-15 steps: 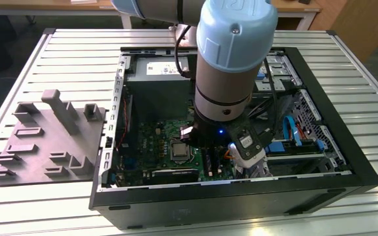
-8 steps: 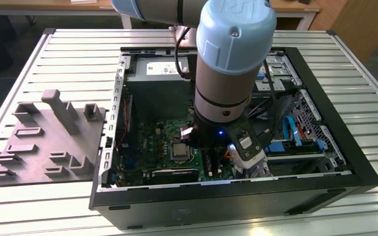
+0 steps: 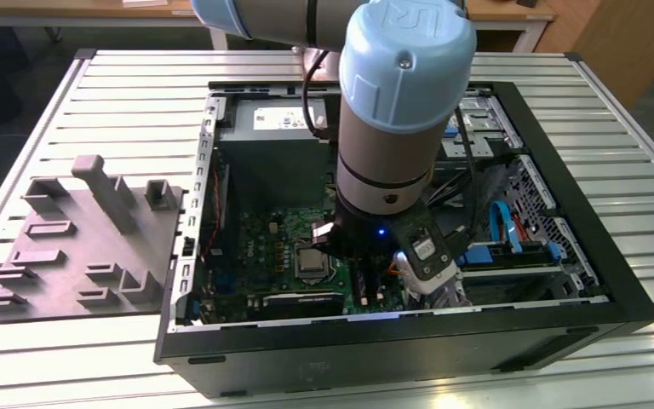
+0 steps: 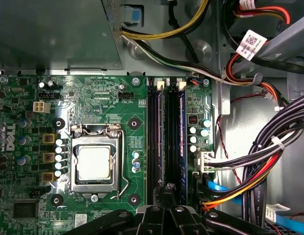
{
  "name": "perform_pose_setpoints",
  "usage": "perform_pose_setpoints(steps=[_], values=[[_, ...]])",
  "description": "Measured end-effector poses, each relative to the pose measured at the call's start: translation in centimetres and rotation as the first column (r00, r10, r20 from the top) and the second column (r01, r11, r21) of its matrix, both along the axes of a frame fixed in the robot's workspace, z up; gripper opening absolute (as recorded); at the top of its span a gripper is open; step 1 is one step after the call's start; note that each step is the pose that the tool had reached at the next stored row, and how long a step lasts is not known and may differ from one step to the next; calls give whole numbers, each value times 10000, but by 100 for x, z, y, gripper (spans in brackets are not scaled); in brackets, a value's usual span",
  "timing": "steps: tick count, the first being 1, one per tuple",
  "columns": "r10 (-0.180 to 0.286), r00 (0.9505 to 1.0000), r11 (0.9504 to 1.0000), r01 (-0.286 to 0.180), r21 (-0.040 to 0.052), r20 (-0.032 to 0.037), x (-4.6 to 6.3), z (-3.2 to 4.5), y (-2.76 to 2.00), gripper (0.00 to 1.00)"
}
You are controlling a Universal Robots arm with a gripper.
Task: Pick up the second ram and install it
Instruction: 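Press down the second ram until it locks into place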
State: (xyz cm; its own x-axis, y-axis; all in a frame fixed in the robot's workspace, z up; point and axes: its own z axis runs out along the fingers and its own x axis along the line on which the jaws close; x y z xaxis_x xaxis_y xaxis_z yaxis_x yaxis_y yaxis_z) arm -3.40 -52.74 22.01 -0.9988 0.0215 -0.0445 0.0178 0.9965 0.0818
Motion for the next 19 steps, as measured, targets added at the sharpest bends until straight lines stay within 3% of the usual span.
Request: perform_pose_setpoints(steps=[15,19], values=[[0,10000,10000,0,4,1,0,-38,0,10],[0,10000,10000,0,30,10,1,5,4,10]])
